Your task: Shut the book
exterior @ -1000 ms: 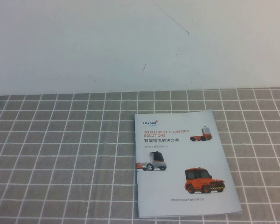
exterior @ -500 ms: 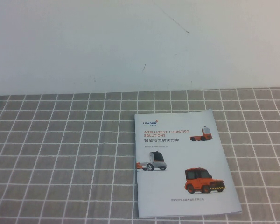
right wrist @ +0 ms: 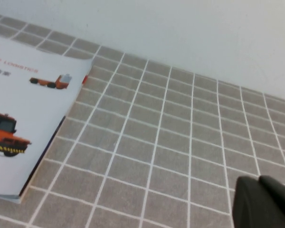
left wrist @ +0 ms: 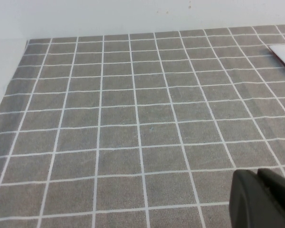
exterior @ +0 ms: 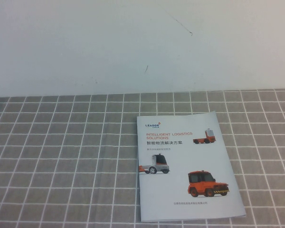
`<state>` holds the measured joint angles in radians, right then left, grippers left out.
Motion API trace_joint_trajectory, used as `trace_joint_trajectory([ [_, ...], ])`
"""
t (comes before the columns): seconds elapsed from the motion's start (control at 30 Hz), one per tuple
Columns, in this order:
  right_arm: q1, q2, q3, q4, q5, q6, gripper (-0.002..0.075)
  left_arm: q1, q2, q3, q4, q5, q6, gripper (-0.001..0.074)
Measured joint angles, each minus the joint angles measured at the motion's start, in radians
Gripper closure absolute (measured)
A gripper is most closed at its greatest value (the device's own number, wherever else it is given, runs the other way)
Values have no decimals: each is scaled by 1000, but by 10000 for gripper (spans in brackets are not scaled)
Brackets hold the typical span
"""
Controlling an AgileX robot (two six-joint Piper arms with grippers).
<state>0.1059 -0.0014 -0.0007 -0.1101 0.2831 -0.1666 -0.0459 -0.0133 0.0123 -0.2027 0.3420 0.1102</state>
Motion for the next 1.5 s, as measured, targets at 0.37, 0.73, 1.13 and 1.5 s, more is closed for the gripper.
trace_joint_trajectory([
  [0.37,-41,-10,26,148,43,0,729,0,0,0,0,0,-4,738],
  [0.73,-110,-10,26,168,44,0,729,0,0,0,0,0,-8,738],
  [1.13,-148,-10,26,117,47,-4,729,0,0,0,0,0,-8,738],
  [1.5,-148,-10,26,110,47,-4,729,0,0,0,0,0,-8,738],
])
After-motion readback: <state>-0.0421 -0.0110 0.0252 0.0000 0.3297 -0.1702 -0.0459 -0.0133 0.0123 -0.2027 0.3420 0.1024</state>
